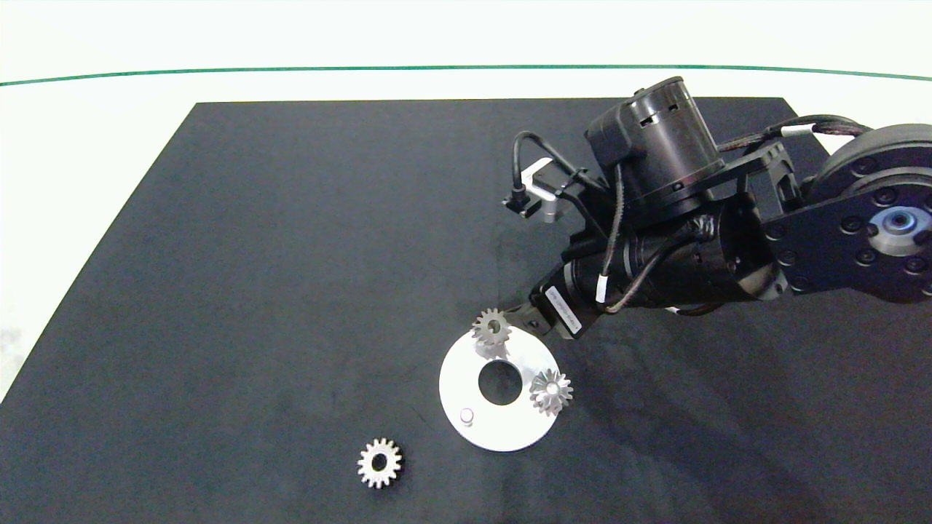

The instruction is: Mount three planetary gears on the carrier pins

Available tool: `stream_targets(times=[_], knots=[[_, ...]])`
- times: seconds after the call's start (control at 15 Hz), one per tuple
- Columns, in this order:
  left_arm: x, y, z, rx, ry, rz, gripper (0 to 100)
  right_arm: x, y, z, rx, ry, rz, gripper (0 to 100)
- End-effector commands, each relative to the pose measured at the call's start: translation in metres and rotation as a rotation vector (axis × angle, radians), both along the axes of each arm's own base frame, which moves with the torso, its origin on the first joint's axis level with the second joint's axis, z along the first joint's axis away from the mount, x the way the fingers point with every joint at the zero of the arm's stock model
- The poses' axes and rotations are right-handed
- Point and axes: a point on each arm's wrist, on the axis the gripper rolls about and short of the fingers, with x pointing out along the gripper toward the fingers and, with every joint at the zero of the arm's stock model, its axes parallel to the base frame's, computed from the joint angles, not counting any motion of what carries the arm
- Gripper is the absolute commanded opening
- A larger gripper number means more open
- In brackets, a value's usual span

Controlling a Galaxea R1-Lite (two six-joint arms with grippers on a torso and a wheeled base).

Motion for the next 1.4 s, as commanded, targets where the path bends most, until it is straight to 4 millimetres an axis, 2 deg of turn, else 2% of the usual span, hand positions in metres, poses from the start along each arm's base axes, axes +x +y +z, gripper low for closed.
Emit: stream_targets(times=[0.07, 1.4], knots=[[0.0, 0.0, 0.0, 0.001, 0.002, 0.0, 100, 0.005, 0.005, -0.01, -0.021, 0.019, -0.002, 100], [-0.004, 0.0, 0.002, -0.005, -0.017, 0.0, 100, 0.026, 0.02, -0.018, -0.002, 0.021, -0.018, 100]])
